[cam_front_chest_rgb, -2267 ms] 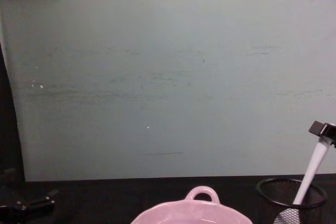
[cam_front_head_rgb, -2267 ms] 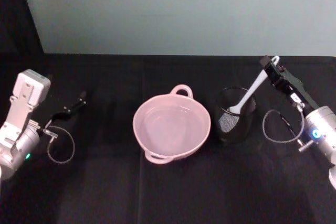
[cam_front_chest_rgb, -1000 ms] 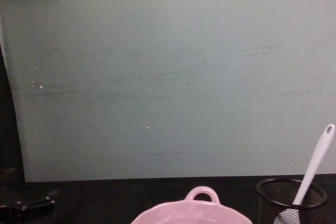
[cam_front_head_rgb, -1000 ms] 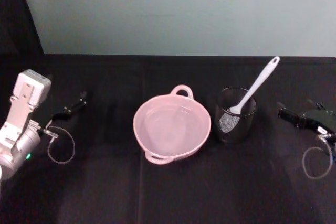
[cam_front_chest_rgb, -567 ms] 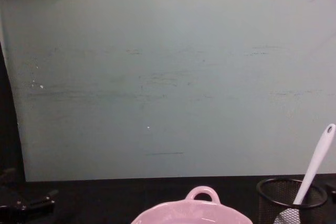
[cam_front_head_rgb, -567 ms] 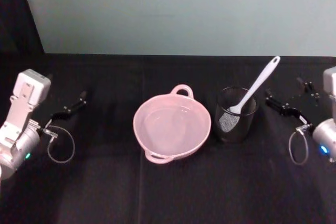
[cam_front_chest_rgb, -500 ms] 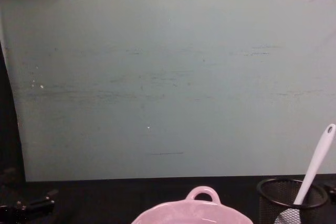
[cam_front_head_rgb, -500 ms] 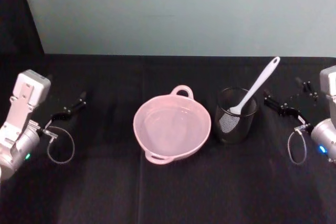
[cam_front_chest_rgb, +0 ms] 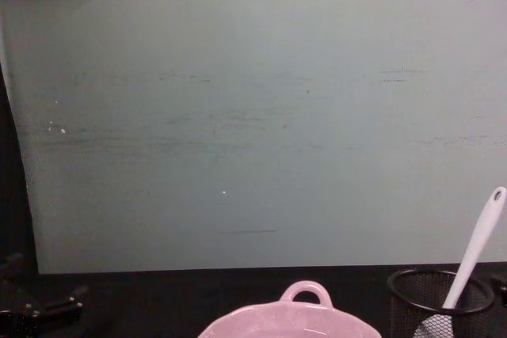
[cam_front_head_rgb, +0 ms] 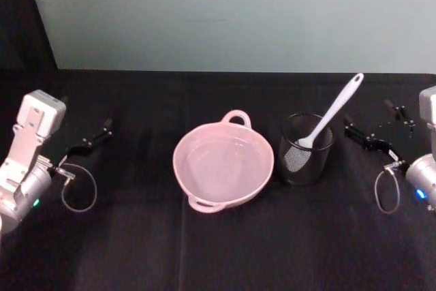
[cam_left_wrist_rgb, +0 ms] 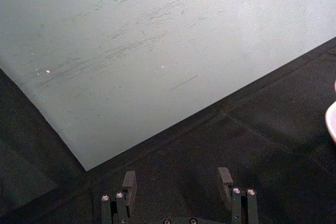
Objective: Use the one hand to pick up the spoon and stir the clear water in the bowl.
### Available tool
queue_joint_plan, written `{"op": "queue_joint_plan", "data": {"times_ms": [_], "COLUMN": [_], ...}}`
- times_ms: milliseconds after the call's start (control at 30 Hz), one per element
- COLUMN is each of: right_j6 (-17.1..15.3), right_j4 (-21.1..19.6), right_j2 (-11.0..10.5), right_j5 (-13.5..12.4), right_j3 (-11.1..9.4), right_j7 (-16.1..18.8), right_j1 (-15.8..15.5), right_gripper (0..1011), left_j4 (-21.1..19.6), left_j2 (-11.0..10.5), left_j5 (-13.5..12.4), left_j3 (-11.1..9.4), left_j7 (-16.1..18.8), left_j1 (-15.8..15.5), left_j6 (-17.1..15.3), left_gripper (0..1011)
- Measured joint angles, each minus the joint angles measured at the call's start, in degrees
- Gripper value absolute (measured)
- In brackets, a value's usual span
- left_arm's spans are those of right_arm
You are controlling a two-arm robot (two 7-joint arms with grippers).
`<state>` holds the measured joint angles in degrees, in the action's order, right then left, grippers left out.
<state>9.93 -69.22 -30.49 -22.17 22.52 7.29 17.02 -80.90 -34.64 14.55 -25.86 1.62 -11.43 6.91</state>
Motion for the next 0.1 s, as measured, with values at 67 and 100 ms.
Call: {"op": "queue_joint_plan", "data": {"times_ms": [67, 100], "right_j6": [0.01, 0.02], "right_j4": [-0.02, -0.03], "right_j2": [-0.01, -0.01], "right_j5": [-0.04, -0.05], "right_j3": [-0.02, -0.03], "right_j7": [0.03, 0.05], "right_j1": [-0.01, -0.02], "right_gripper": [1004, 1004], "left_j4": [0.0, 0.0], "left_j2": [0.0, 0.0], "left_j5": [0.0, 0.0], "left_j3": [0.0, 0.0], "left_j7": [0.0, 0.0], "left_j1": [0.0, 0.0], "left_j6": [0.0, 0.0], "left_gripper": [1011, 1011]}}
